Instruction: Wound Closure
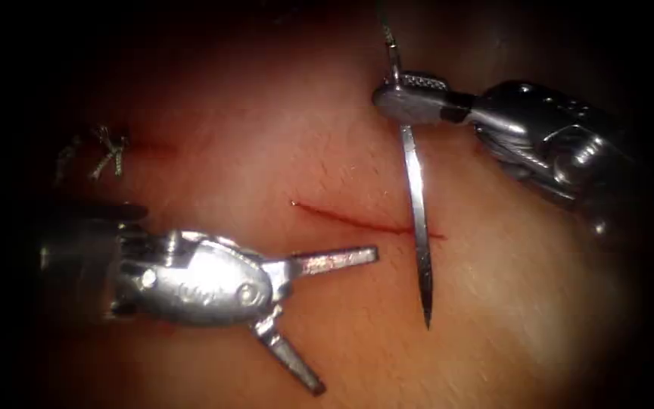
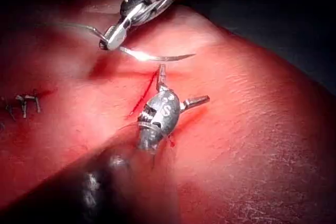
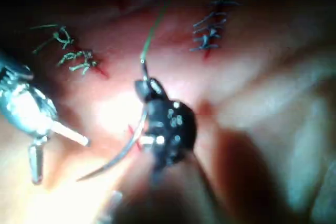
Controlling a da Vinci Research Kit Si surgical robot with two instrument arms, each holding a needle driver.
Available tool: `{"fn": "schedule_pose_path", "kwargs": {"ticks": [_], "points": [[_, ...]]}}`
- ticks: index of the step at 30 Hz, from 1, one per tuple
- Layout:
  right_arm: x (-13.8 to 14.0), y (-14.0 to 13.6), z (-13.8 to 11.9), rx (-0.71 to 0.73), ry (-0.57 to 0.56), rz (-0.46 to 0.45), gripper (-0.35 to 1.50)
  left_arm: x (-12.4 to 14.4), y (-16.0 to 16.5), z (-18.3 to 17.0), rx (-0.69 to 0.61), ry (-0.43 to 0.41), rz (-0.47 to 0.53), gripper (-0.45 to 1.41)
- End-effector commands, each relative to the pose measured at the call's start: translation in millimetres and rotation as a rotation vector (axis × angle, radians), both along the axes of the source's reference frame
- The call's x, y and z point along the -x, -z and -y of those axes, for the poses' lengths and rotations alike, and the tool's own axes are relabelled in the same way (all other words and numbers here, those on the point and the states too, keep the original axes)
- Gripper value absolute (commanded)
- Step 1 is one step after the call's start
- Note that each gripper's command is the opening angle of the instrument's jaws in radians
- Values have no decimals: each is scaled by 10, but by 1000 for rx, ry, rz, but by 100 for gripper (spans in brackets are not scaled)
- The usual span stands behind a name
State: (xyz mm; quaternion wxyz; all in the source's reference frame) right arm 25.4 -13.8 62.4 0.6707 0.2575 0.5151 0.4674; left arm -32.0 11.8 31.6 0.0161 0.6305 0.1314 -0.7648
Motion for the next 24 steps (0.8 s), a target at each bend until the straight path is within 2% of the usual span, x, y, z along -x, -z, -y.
{"fn": "schedule_pose_path", "kwargs": {"ticks": [1,4,9,14,24], "points": [[-11,-5,-1,-22,-31,-3,-35,8,-6,-6,13,49,42,118],[-12,-5,-1,-66,-62,2,-35,8,-6,-15,46,108,58,116],[-10,-6,0,-156,-122,-23,-35,4,-13,-24,58,149,30,104],[-14,-7,2,-201,-142,-48,-35,4,-21,-29,53,155,48,96],[-31,-13,9,-242,-154,-68,-35,25,-20,-29,60,137,102,91]]}}
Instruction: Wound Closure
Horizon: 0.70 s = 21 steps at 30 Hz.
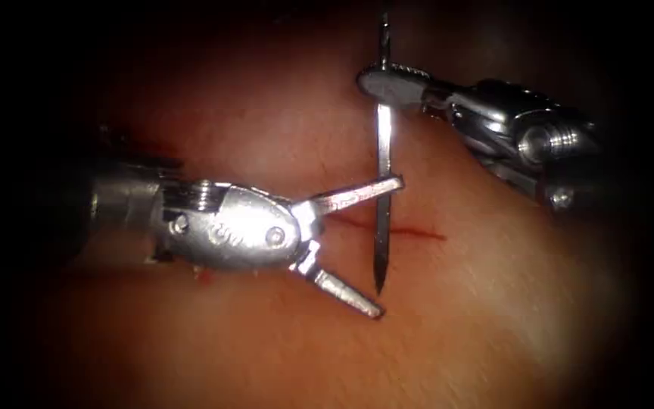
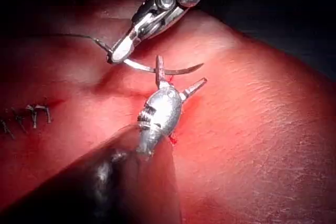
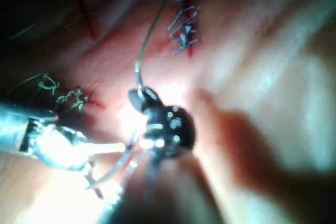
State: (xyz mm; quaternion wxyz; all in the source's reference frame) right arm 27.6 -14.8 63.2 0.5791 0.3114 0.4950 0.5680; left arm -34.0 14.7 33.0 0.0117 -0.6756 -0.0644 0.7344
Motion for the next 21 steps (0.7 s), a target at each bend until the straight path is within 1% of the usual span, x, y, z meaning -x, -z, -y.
{"fn": "schedule_pose_path", "kwargs": {"ticks": [1,6,8,9,11,15,16,17,21], "points": [[-9,-5,0,2,0,-2,-35,6,-5,-1,8,-2,5,91],[-10,-7,2,4,0,-1,-35,8,-2,-2,22,-9,16,86],[-11,-8,3,5,3,-3,-35,7,-1,-2,27,-9,16,74],[-11,-8,3,5,3,-3,-35,7,-2,-2,33,-10,17,66],[-11,-7,4,5,5,-5,-35,7,-3,-1,64,-12,19,36],[-12,-6,5,5,6,-9,-35,6,-9,0,98,-16,19,-15],[-12,-5,5,5,6,-9,-35,6,-11,1,106,-16,19,-35],[-12,-5,5,4,6,-9,-35,6,-12,2,113,-17,19,-45],[-11,-5,4,5,3,-11,-35,7,-13,6,140,-19,20,-45]]}}
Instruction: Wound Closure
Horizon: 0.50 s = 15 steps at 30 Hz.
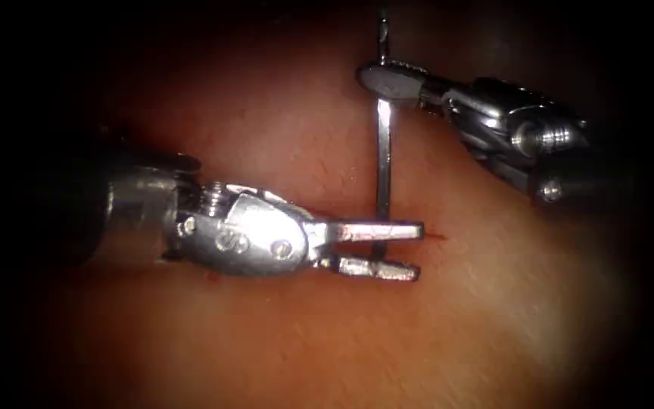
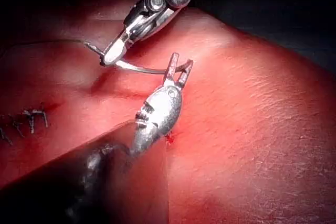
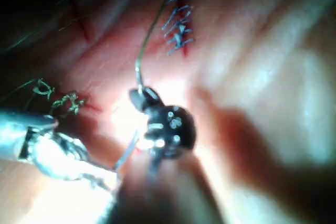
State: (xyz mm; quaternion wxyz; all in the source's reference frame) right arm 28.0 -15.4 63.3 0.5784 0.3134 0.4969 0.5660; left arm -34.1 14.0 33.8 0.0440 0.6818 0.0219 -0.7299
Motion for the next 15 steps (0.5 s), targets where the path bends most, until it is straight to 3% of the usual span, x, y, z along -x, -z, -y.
{"fn": "schedule_pose_path", "kwargs": {"ticks": [1,7,9,10,12,15], "points": [[-7,-4,-1,-2,0,-6,-35,6,-6,0,8,4,-1,-45],[-6,-3,-1,-32,-2,-71,-35,2,-5,1,14,-3,4,-45],[-5,-3,-2,-18,-18,-92,71,0,-6,1,20,-5,6,-45],[-4,-3,-2,13,-18,-94,93,0,-6,1,27,-5,6,-45],[-3,-3,-1,87,-13,-92,111,0,-8,2,46,-7,7,-45],[0,-2,2,198,22,-62,116,1,-11,8,81,-26,-13,-45]]}}
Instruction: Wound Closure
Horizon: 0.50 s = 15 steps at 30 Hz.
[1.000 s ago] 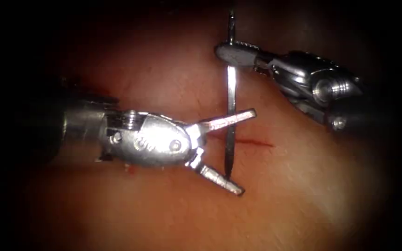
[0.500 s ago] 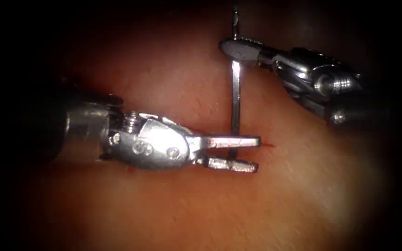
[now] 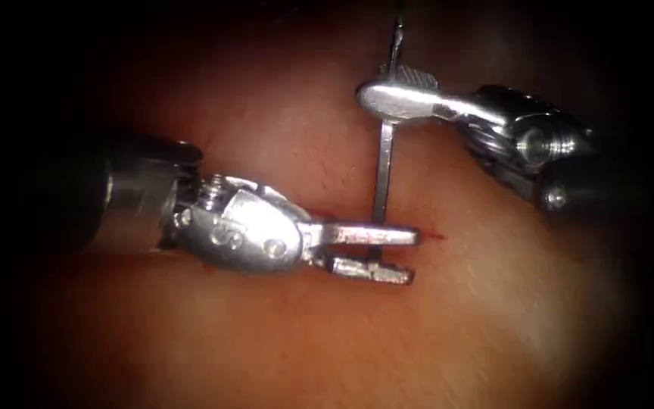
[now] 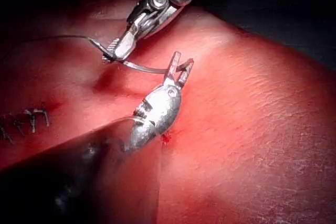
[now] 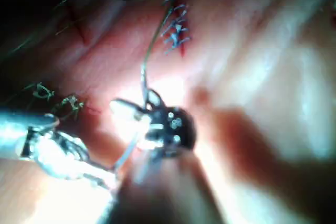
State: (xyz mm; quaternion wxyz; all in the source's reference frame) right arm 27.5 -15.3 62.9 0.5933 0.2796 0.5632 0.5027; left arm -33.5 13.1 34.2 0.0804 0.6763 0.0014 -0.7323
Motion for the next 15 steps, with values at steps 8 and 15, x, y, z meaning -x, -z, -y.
{"fn": "schedule_pose_path", "kwargs": {"ticks": [8,15], "points": [[13,-5,13,-36,72,-35,115,8,-17,13,67,-52,-59,-45],[7,-20,25,-74,156,-38,115,8,-19,14,133,-67,-61,-45]]}}
